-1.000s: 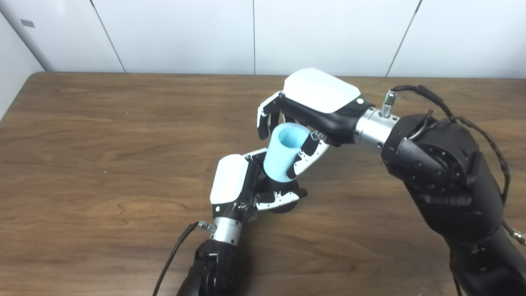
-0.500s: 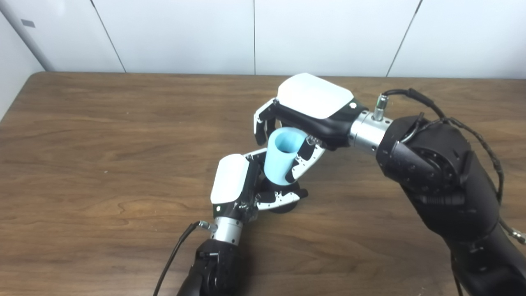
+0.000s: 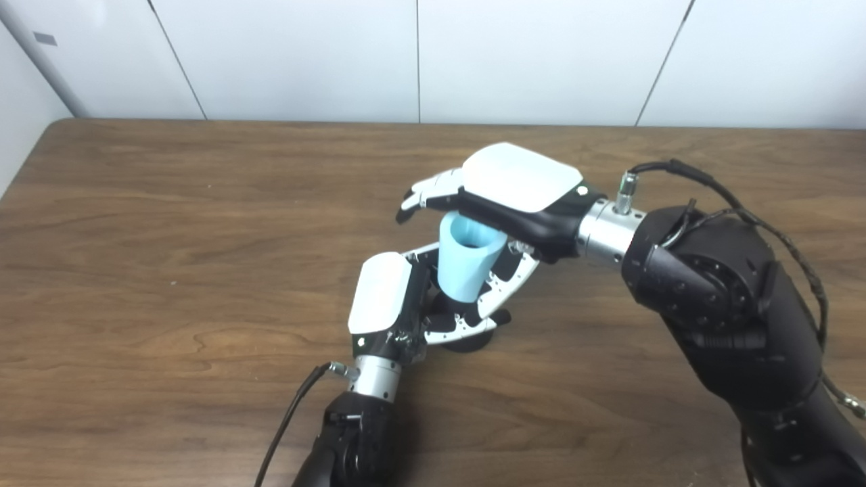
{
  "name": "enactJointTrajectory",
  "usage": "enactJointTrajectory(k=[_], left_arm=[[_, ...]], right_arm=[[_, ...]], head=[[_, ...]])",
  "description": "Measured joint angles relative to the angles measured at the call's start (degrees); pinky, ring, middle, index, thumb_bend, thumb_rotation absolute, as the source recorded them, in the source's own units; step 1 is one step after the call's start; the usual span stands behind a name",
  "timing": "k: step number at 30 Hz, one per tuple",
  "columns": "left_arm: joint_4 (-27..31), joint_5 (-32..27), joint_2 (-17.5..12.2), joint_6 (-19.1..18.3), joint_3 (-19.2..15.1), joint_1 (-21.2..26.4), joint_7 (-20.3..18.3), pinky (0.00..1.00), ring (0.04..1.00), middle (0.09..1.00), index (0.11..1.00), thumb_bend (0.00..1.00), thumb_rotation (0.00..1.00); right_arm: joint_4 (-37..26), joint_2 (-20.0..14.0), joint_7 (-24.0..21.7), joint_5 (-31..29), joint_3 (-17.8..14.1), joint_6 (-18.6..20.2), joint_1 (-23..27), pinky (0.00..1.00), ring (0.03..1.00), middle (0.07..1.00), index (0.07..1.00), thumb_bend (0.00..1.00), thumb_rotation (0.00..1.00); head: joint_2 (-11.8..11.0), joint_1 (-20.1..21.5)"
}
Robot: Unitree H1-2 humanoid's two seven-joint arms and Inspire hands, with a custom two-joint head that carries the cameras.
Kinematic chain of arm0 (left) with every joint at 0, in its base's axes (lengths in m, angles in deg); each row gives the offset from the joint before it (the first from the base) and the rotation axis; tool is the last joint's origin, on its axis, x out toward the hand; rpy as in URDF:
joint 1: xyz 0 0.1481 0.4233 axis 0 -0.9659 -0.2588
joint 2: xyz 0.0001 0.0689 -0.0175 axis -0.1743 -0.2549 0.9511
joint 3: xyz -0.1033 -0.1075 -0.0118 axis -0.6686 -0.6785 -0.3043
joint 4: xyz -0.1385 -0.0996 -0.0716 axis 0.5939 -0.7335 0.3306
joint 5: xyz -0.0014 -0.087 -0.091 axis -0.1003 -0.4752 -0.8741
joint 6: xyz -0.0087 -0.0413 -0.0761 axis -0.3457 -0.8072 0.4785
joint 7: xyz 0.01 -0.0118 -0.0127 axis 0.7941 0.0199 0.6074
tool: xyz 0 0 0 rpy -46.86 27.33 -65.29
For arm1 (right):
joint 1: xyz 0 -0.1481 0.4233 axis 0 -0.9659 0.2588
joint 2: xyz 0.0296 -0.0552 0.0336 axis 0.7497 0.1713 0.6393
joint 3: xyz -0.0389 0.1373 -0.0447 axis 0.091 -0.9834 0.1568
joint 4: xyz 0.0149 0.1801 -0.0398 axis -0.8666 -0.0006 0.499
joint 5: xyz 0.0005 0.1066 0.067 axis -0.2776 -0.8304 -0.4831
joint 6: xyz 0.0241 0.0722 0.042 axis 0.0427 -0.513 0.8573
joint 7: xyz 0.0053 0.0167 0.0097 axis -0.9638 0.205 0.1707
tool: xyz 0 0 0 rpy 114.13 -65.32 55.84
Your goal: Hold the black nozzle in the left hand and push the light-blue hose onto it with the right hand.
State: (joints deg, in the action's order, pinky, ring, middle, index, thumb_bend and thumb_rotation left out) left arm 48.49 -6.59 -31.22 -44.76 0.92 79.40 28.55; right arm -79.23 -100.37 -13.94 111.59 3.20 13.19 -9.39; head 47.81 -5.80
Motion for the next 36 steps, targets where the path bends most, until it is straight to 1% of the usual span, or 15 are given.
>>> enactJointTrajectory(k=[2, 5, 7, 8, 9, 11, 15, 19, 23, 25, 27, 29, 32, 34, 36], left_arm=[[0.0, 0.0, 0.0, 0.0, 0.0, 0.0, 0.0, 0.39, 0.422, 0.409, 0.49, 0.52, 0.0], [0.0, 0.0, 0.0, 0.0, 0.0, 0.0, 0.0, 0.44, 0.468, 0.436, 0.493, 0.52, 0.0], [0.0, 0.0, 0.0, 0.0, 0.1, 0.0, 0.0, 0.47, 0.487, 0.462, 0.489, 0.52, 0.0], [0.0, 0.0, 0.0, 0.0, 0.1, 0.0, -0.1, 0.47, 0.49, 0.473, 0.488, 0.52, 0.0], [0.0, 0.0, 0.0, 0.0, 0.1, 0.0, -0.1, 0.47, 0.492, 0.477, 0.487, 0.52, 0.0], [0.0, 0.0, 0.0, -0.1, 0.1, 0.0, -0.2, 0.46, 0.48, 0.461, 0.489, 0.52, 0.0], [0.0, 0.0, 0.0, -0.1, 0.1, 0.1, -0.2, 0.47, 0.491, 0.473, 0.487, 0.52, 0.0], [0.0, -0.1, 0.0, -0.1, 0.1, 0.1, -0.3, 0.48, 0.498, 0.487, 0.485, 0.52, 0.0], [0.0, -0.2, -0.1, -0.1, 0.0, 0.1, -0.4, 0.48, 0.508, 0.489, 0.485, 0.52, 0.0], [0.0, -0.3, -0.1, -0.1, 0.0, 0.1, -0.4, 0.49, 0.516, 0.495, 0.483, 0.52, 0.0], [0.0, -0.4, -0.1, -0.1, 0.0, 0.1, -0.5, 0.49, 0.52, 0.499, 0.482, 0.52, 0.0], [0.0, -0.4, -0.2, -0.1, -0.1, 0.1, -0.5, 0.49, 0.516, 0.492, 0.484, 0.52, 0.0], [0.0, -0.5, -0.2, -0.1, -0.2, 0.1, -0.5, 0.49, 0.516, 0.49, 0.484, 0.52, 0.0], [-0.1, -0.5, -0.2, -0.1, -0.3, 0.1, -0.5, 0.5, 0.523, 0.502, 0.48, 0.52, 0.0], [-0.1, -0.8, -0.2, -0.1, -0.3, 0.1, -0.5, 0.5, 0.53, 0.512, 0.476, 0.52, 0.0]], right_arm=[[0.0, 0.1, 0.2, 0.4, -0.2, -0.2, 0.0, 0.67, 0.85, 0.858, 0.808, 0.96, 0.38], [0.0, 0.0, 0.4, 0.6, -0.7, -1.0, 0.0, 0.68, 0.834, 0.843, 0.807, 0.94, 0.4], [-0.3, -0.2, 0.5, 0.6, -1.3, -1.1, 0.0, 0.68, 0.83, 0.84, 0.81, 0.89, 0.43], [-0.6, -0.3, 0.5, 0.6, -1.8, -1.1, 0.0, 0.68, 0.827, 0.838, 0.809, 0.86, 0.45], [-1.1, -0.5, 0.5, 0.6, -2.1, -1.1, 0.0, 0.68, 0.827, 0.837, 0.809, 0.85, 0.46], [-2.4, -0.7, 0.9, 0.1, -3.2, -1.2, -0.1, 0.68, 0.825, 0.829, 0.81, 0.78, 0.51], [-3.9, -1.0, 2.9, -1.7, -5.9, -1.4, -0.9, 0.69, 0.827, 0.834, 0.817, 0.71, 0.55], [-4.7, -1.7, 3.8, -3.1, -7.5, -2.3, -2.5, 0.7, 0.82, 0.838, 0.822, 0.7, 0.59], [-7.9, -3.3, 3.8, -4.6, -9.3, -2.1, -3.5, 0.73, 0.836, 0.847, 0.835, 0.68, 0.62], [-9.4, -3.5, 3.9, -5.2, -10.5, -1.7, -4.1, 0.74, 0.841, 0.849, 0.843, 0.67, 0.64], [-10.7, -3.6, 4.5, -5.7, -11.2, -2.0, -5.5, 0.74, 0.841, 0.846, 0.842, 0.65, 0.64], [-11.4, -3.6, 4.8, -6.2, -11.5, -2.6, -7.4, 0.75, 0.847, 0.841, 0.837, 0.65, 0.64], [-11.9, -3.6, 5.6, -6.9, -11.9, -3.2, -10.0, 0.76, 0.862, 0.857, 0.831, 0.64, 0.64], [-12.1, -3.6, 6.4, -7.1, -12.2, -3.7, -11.4, 0.77, 0.872, 0.872, 0.838, 0.64, 0.65], [-12.5, -3.6, 6.8, -6.8, -12.2, -4.6, -12.5, 0.8, 0.894, 0.893, 0.854, 0.64, 0.67]], head=[[0.0, 0.0], [0.0, 0.0], [-0.1, 0.1], [-0.1, 0.1], [-0.1, 0.1], [-0.1, 0.1], [-0.1, 0.1], [-0.3, 0.0], [-0.3, -0.2], [-0.4, -0.2], [-0.4, -0.2], [-0.4, -0.3], [-0.4, -0.4], [-0.4, -0.4], [-0.6, -0.2]])
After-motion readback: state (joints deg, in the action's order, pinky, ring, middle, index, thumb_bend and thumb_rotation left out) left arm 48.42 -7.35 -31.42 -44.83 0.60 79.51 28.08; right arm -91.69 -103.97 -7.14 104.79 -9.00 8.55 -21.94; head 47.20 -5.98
